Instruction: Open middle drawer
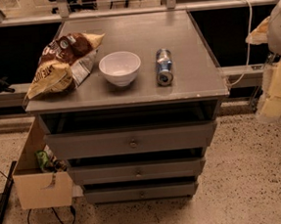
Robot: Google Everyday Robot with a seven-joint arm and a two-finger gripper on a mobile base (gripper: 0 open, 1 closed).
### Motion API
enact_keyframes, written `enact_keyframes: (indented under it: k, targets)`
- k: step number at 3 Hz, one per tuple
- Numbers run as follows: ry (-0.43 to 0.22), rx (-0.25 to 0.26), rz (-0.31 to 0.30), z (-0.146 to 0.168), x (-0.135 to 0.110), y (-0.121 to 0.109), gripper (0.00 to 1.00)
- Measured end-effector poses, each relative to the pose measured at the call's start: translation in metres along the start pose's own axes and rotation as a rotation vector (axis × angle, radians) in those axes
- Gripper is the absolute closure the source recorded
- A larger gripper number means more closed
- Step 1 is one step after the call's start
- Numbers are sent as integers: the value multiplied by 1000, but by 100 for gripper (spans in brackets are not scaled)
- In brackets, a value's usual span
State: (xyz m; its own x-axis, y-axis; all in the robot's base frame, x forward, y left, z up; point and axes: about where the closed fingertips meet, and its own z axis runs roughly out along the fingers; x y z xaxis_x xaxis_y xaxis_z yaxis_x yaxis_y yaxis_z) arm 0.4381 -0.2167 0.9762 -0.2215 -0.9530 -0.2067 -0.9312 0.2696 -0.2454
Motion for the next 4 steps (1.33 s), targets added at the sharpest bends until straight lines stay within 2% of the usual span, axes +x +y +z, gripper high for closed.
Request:
enact_keyframes:
  k: [1, 2, 3, 4]
  targets:
    - [0, 0, 0, 0, 0, 0, 0]
    - [-47, 22, -35, 2, -2, 11, 0]
    - [-131, -13, -44, 20, 1, 42, 0]
    - [-158, -63, -58, 50, -2, 73, 0]
